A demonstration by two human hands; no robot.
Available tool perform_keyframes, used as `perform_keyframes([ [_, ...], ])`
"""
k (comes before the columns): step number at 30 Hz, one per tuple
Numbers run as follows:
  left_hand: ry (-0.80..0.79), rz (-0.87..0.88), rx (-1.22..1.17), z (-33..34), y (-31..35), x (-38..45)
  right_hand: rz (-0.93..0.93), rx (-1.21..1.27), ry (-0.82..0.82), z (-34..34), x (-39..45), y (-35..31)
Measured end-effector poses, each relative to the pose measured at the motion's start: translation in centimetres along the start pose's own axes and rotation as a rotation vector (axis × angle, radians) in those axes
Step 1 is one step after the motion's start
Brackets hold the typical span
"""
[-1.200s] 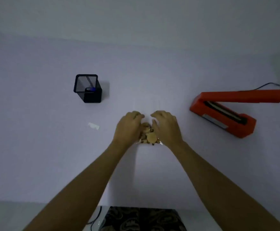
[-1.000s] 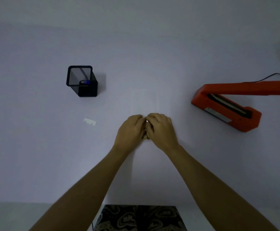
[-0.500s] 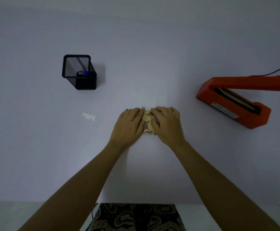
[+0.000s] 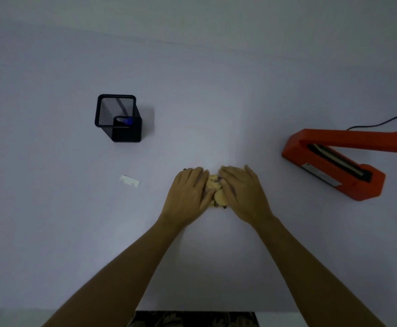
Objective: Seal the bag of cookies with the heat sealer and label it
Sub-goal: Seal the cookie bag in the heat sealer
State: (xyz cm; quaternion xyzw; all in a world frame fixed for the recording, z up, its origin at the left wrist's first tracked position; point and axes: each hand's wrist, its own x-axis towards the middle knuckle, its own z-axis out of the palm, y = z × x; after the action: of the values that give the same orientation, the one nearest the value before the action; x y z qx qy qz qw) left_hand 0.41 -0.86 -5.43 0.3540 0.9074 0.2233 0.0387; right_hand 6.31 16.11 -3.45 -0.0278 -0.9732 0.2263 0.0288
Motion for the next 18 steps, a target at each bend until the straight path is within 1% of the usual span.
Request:
perform_keyframes([
  [5, 0.016, -0.02, 0.007, 0.3, -0.1, 0.2, -0.046, -0.024, -0.088, -0.1, -1.3, 2.6],
  [8, 0.011, 0.001, -0.012, 0.6, -0.2, -0.1, -0.068, -0.04, -0.12, 0.2, -1.8, 3.1],
  [12, 0.003, 0.03, -0.011, 1.0, -0.3, -0.4, -0.076, -0.061, -0.097, 0.2, -1.5, 2.7],
  [15, -0.002, 0.049, -0.086, 1.2, 0.0, -0.3, -0.107, -0.062, -0.074, 0.3, -0.8, 2.0],
  [18, -0.038, 0.018, -0.129, 1.1, -0.1, -0.3, -0.189, -0.047, -0.171, 0.3, -0.2, 1.9],
])
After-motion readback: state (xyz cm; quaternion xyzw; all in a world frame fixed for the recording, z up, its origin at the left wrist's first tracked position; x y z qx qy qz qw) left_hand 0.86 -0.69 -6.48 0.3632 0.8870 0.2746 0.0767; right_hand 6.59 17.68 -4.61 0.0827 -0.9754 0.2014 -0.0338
